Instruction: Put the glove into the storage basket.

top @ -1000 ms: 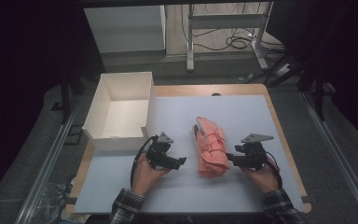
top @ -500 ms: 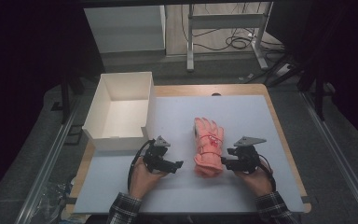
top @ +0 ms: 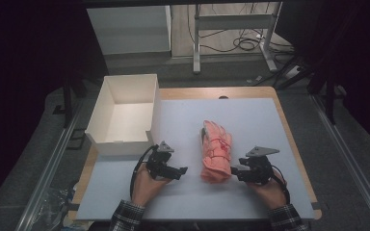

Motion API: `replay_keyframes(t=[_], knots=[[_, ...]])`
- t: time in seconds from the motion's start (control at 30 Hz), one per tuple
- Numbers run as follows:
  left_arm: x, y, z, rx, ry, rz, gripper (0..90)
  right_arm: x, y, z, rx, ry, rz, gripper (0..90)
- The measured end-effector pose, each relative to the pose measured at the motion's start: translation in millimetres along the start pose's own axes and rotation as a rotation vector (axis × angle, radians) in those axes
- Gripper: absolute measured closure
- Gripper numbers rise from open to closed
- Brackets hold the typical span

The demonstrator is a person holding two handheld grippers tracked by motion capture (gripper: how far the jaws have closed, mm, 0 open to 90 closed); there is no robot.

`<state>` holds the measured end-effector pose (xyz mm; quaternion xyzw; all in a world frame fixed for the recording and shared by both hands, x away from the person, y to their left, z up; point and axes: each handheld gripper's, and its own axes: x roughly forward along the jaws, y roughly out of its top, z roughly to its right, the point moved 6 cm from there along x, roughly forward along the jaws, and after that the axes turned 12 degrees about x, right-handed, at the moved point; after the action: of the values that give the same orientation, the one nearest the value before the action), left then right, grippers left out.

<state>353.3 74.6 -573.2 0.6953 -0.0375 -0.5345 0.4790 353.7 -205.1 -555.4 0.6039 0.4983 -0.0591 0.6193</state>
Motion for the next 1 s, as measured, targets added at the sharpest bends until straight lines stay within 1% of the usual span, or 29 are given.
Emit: replay_keyframes(t=[0.1, 0.23, 0.27, 0.3, 0.33, 0.4, 0.57, 0.63, 0.67, 0.73, 0.77, 0.8, 0.83, 0.87, 0.9, 1.0], knots=[[-2.0, -3.6, -1.4, -0.010, 0.004, -0.003, 9.6, 1.3, -2.5, 1.1, 0.004, 0.005, -0.008, 42.2], [-6.3, -7.2, -2.7, -0.017, 0.007, -0.008, 7.7, 5.5, -3.5, -5.5, -0.002, 0.017, -0.012, 42.4], [-6.3, -7.2, -2.7, -0.017, 0.007, -0.008, 7.4, 5.5, -3.5, -5.5, -0.002, 0.017, -0.012, 42.4], [-7.6, -8.1, -3.9, -0.007, 0.008, -0.011, 7.4, 6.5, -3.2, -6.7, -0.002, 0.019, -0.012, 42.3], [-8.3, -8.6, -3.6, -0.017, 0.010, -0.012, 6.5, 9.0, -2.7, -9.8, -0.008, 0.022, -0.012, 42.3], [-10.6, -10.3, -5.4, -0.010, 0.014, -0.017, 5.9, 10.3, -2.4, -11.6, -0.010, 0.027, -0.013, 42.2], [-17.4, -14.5, -9.8, -0.028, 0.020, -0.025, 5.3, 18.2, -0.1, -23.1, -0.035, 0.046, -0.016, 41.9], [-19.5, -16.1, -11.2, -0.021, 0.027, -0.033, 4.1, 23.0, 1.4, -30.6, -0.044, 0.060, -0.019, 41.7], [-20.3, -17.0, -12.1, -0.016, 0.031, -0.038, 4.1, 23.0, 1.4, -30.6, -0.044, 0.060, -0.019, 41.7], [-21.6, -18.1, -13.7, -0.013, 0.037, -0.041, 3.4, 26.4, 2.5, -35.5, -0.049, 0.069, -0.020, 41.7], [-22.8, -19.2, -15.1, -0.014, 0.039, -0.041, 3.1, 29.1, 3.2, -39.3, -0.051, 0.076, -0.019, 41.7], [-22.8, -19.2, -15.1, -0.014, 0.039, -0.041, 3.0, 29.1, 3.2, -39.3, -0.051, 0.076, -0.019, 41.7], [-23.5, -19.7, -16.1, -0.018, 0.043, -0.039, 2.9, 32.2, 3.9, -43.8, -0.054, 0.085, -0.020, 41.6], [-23.5, -19.7, -16.1, -0.018, 0.043, -0.039, 2.7, 32.2, 3.9, -43.8, -0.054, 0.085, -0.020, 41.6], [-24.3, -20.1, -17.0, -0.019, 0.039, -0.039, 2.6, 35.5, 4.7, -47.6, -0.063, 0.085, -0.019, 41.4], [-24.8, -20.1, -17.5, -0.022, 0.040, -0.040, 2.3, 37.6, 5.7, -49.9, -0.066, 0.089, -0.018, 41.3]])
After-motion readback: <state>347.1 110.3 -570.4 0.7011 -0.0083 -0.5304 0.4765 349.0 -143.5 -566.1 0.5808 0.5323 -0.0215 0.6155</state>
